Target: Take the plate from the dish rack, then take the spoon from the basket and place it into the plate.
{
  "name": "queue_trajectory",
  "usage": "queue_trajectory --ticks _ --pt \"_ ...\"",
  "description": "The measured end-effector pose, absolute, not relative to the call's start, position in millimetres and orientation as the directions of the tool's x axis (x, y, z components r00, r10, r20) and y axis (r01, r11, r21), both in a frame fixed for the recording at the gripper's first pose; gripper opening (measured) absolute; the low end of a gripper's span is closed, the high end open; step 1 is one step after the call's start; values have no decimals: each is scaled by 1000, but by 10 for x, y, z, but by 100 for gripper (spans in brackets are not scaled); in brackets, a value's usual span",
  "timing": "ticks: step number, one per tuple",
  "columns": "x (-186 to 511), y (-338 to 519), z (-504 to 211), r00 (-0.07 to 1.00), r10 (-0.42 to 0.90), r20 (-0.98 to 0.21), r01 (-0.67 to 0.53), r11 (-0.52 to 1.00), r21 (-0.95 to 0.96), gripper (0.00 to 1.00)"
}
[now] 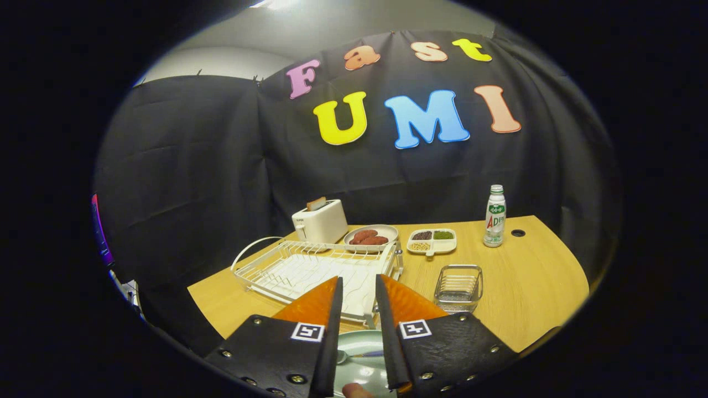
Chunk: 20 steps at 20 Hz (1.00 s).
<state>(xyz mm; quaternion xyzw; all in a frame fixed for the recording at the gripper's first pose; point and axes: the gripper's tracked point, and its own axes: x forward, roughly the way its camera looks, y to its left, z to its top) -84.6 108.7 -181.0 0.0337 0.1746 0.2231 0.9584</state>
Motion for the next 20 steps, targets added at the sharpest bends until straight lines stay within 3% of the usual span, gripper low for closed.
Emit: queue_trajectory --ticks 8,11,15,20 --pt "-498 44 -481 975 148 -165 -152 988 -16 35" --pt "-277 -472 -381 990 -77 -121 77 997 -2 94" --pt "-141 -500 -481 985 -42 -165 62 991 116 98" --pt "-57 -761 -485 992 -25 -123 29 999 26 98"
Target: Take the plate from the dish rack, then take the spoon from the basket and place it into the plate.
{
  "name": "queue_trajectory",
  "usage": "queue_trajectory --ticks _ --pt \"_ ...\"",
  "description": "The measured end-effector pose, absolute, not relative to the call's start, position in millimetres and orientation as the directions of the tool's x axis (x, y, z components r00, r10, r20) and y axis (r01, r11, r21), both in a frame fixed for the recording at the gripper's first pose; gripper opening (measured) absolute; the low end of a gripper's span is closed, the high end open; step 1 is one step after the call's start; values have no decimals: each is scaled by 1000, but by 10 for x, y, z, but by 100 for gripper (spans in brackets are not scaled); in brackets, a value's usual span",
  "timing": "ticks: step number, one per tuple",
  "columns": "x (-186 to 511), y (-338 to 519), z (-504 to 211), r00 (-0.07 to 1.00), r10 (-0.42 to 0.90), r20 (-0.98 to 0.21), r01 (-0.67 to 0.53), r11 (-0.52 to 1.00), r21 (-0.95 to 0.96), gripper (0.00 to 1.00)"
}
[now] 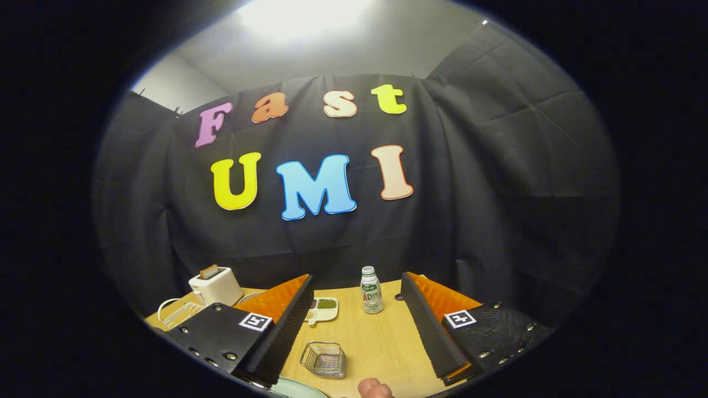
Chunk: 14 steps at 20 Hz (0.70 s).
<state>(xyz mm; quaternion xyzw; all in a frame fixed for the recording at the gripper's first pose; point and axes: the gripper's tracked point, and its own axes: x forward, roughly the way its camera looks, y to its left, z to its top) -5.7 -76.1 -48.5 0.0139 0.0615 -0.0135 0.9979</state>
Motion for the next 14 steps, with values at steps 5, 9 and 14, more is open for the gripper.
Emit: queue_trajectory --ticks 5,9,14 --pt "42 -1122 -636 997 7 -72 -7 1000 3 98" --pt "129 -1365 -1198 995 86 -49 -86 996 -8 98" --pt "191 -1633 -2073 996 69 -47 -71 997 -34 98"
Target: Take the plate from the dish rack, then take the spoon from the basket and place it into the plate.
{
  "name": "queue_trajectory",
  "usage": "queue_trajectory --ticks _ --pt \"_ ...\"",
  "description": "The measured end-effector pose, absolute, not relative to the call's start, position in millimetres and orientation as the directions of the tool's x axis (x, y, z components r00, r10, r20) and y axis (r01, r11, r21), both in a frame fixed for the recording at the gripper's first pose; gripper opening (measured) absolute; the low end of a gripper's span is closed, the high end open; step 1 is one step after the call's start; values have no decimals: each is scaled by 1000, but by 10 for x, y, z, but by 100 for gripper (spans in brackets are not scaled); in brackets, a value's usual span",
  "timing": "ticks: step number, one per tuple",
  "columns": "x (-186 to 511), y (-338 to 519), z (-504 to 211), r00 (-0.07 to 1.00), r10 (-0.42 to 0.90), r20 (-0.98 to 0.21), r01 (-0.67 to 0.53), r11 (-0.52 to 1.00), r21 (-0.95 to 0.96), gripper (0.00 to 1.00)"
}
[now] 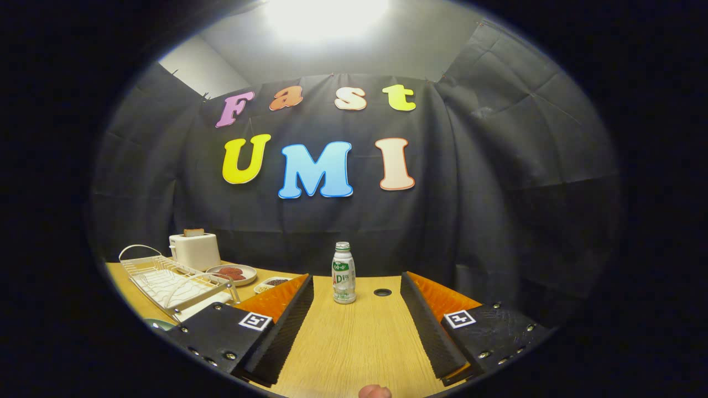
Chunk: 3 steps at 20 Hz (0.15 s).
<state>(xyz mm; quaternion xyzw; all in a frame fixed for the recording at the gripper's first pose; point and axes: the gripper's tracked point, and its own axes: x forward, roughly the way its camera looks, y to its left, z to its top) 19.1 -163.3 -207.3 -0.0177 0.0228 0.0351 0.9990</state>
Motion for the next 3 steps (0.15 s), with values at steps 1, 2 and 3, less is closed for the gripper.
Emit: queue_trajectory --ticks 1,2,3 --pt "211 -1660 -2218 996 67 -50 -69 997 -29 97" --pt "226 -1652 -2379 995 73 -66 -74 997 -22 97" --pt "224 -1664 -2502 994 74 -75 -76 997 -22 97"
